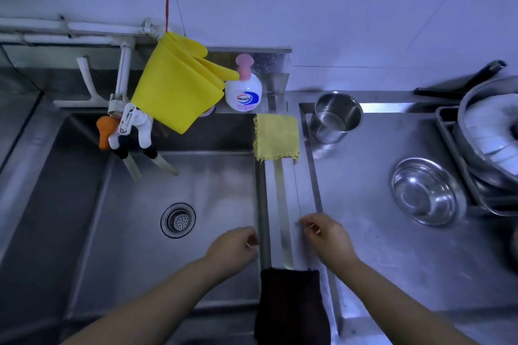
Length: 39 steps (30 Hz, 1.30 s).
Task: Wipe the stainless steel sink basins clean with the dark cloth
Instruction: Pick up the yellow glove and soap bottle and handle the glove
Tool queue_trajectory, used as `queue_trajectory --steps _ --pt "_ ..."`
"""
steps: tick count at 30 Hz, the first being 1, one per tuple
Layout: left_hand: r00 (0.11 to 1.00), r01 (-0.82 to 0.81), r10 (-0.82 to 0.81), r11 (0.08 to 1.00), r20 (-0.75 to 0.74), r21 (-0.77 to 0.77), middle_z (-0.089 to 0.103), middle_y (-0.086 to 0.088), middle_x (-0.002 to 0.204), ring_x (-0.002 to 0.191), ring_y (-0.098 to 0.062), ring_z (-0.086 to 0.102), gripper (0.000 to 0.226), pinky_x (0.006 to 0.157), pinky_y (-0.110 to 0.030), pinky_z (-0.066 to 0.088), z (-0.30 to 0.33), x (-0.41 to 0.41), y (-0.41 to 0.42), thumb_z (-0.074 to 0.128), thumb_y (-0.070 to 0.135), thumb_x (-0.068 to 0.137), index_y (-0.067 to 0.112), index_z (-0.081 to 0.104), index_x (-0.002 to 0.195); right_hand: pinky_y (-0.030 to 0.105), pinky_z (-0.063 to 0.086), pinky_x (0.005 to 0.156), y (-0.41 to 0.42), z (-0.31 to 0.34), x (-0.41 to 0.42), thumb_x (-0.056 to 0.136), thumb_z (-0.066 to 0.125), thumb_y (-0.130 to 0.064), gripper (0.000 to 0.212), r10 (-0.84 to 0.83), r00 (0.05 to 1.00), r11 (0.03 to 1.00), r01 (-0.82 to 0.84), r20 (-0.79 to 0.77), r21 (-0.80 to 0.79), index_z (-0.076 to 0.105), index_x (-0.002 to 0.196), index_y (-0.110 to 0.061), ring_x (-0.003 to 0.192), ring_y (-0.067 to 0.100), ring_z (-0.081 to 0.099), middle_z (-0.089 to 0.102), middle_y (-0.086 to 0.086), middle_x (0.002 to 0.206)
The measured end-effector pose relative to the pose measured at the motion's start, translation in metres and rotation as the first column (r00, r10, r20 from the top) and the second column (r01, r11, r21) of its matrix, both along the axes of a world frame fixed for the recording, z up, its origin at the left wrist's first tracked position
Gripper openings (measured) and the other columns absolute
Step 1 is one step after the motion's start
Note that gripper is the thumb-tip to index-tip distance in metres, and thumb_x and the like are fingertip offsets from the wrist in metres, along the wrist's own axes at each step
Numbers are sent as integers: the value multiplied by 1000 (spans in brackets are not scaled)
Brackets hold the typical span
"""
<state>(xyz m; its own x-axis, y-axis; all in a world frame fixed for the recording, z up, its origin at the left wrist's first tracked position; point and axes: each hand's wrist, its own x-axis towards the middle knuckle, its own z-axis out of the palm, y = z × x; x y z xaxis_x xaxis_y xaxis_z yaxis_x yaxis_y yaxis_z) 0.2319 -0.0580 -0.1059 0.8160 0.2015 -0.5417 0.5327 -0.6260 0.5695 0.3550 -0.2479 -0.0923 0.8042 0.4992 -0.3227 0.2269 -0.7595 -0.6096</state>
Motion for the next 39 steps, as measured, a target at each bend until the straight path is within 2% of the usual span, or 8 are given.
queue_trajectory --steps 6,9,12,16,21,25,30,39 --pt "988 129 -121 989 95 -77 54 10 107 103 -10 53 27 79 -21 40 -6 -41 -35 66 26 79 26 54 103 8 43 75 -43 1 -54 81 66 -13 25 26 984 999 -33 -175 -39 63 100 -29 86 3 60 62 -13 96" --pt "992 106 -96 985 82 -134 55 8 117 108 -10 52 43 84 -20 40 -9 -56 -49 67 24 79 24 49 118 19 46 82 -51 0 -69 75 68 -14 34 48 984 992 -67 -174 -107 60 106 -25 91 7 58 61 -9 101" --pt "995 63 -49 987 91 -150 56 5 110 102 -13 52 44 82 -24 42 -11 -61 -55 67 24 79 23 47 118 16 42 76 -52 0 -73 74 70 -18 30 97 990 978 -114 -102 -175 61 101 -22 89 7 55 57 -8 95" --pt "994 -6 15 997 109 -78 52 6 94 93 -13 49 34 71 -22 36 -11 -55 -58 66 26 79 23 55 111 12 36 68 -46 2 -67 75 70 -20 11 194 980 952 -201 -50 -233 62 83 -21 88 7 46 50 -9 86" --pt "995 -36 46 993 87 -111 54 5 88 89 -13 48 16 67 -22 34 -12 -39 -54 68 23 76 28 54 80 8 33 55 -29 11 -42 74 67 -20 25 223 970 947 -239 -97 -215 49 67 -36 77 5 50 49 -17 73" --pt "974 -186 202 971 102 -149 55 8 71 72 -14 54 31 60 -26 36 -7 3 -25 67 18 76 33 43 66 6 33 54 -1 19 -3 75 67 -19 16 162 986 971 -165 -31 -172 57 75 -31 74 6 52 51 -19 70" --pt "900 -374 406 906 159 -198 57 10 73 70 -11 55 27 62 -28 43 -4 62 13 67 14 79 31 48 71 19 41 60 46 23 56 78 63 -12 16 16 1000 999 -15 16 -44 61 87 -25 80 12 57 60 -8 86" --pt "823 -498 524 852 219 -162 56 16 73 68 -2 52 23 52 -19 34 -9 116 42 65 18 82 32 49 71 28 48 70 83 13 104 79 62 -9 19 -77 994 997 78 77 -19 59 95 -18 89 20 60 66 2 96"
